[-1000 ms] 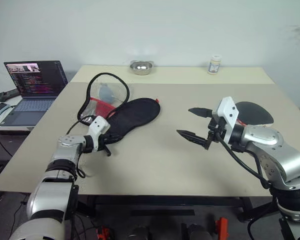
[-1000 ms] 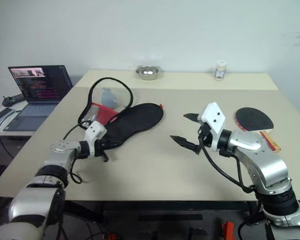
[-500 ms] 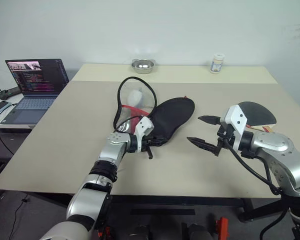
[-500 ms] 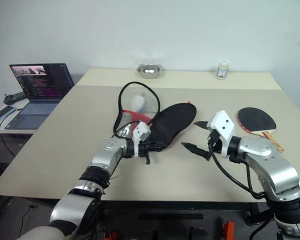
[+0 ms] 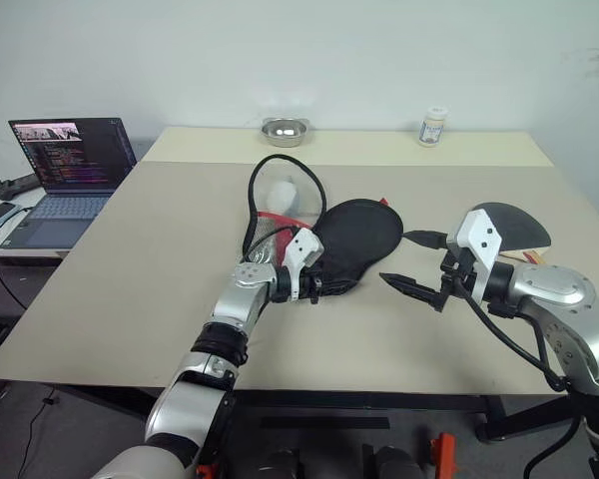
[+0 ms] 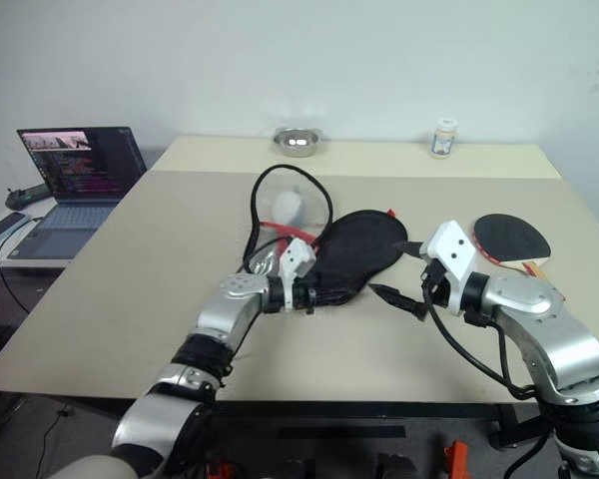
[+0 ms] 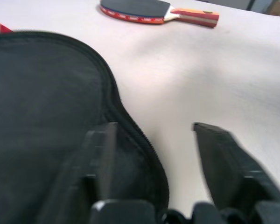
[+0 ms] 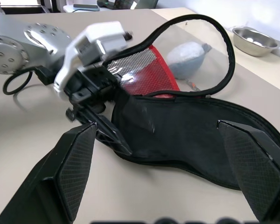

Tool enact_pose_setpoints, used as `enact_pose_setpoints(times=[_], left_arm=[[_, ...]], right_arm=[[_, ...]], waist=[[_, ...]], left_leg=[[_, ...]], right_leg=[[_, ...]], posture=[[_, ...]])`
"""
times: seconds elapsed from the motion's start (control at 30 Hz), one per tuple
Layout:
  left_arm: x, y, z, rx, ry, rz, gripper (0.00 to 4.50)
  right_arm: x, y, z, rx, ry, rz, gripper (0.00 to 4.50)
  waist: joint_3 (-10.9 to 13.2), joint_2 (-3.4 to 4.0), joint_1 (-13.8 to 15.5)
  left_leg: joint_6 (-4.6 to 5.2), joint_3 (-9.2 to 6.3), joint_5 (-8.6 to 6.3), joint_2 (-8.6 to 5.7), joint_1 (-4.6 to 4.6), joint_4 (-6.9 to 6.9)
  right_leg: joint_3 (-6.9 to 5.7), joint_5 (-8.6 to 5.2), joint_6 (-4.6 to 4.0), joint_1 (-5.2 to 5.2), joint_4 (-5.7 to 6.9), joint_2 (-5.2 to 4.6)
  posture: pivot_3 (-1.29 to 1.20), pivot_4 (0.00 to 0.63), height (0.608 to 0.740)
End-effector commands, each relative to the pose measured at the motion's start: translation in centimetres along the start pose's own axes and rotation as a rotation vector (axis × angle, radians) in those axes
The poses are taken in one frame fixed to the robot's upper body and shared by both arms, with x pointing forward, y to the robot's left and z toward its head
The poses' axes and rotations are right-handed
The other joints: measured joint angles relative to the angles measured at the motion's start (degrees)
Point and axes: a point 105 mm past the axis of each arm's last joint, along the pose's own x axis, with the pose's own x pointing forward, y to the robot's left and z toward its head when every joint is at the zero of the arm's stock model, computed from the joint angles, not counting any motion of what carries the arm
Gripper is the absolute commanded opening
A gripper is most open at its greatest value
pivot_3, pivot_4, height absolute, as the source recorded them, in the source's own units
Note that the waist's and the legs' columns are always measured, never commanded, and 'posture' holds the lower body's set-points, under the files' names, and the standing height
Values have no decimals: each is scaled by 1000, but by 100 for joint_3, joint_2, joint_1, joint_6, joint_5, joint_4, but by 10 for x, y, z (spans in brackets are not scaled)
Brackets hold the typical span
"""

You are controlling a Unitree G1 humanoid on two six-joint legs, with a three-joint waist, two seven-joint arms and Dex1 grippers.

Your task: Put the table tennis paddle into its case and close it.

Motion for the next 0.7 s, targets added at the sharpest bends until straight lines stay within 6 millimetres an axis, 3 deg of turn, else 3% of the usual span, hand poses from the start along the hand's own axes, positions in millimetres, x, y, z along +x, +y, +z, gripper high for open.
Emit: enact_pose_setpoints(times=[0.03,0.23,0.37,0.43,0.57,0.7], left_arm=[[-19,-13,25,65,-60,-80,3873],[-61,8,42,100,-46,-13,3873],[-95,21,52,133,-12,15,3873],[-107,26,55,129,-4,24,3873],[-123,33,56,122,17,43,3873],[-127,37,56,131,29,65,3873]], right_arm=[[-1,-7,10,-4,-46,-52,4500],[15,-6,2,106,-59,-96,4500],[39,0,-21,255,12,-153,4500],[51,-3,-44,333,112,-241,4500],[73,6,-54,364,147,-241,4500],[90,-1,-61,394,162,-294,4500]], waist=[[0,0,-7],[0,1,-4],[0,1,-61],[0,1,-91],[0,1,-112],[0,1,-142]], left_leg=[[-3,0,2,0,0,0],[-8,-1,5,4,4,0],[-9,2,5,11,8,-2],[-11,3,6,11,8,-3],[-12,3,7,7,7,-2],[-13,8,7,8,4,-4]], right_leg=[[1,0,0,0,0,0],[0,1,-2,0,5,2],[4,3,-6,-1,8,11],[5,3,-7,-3,8,10],[7,3,-7,-5,8,7],[14,3,-7,-17,13,10]], posture=[[0,150,740],[0,150,740],[0,150,740],[0,150,740],[0,150,740],[0,150,740]])
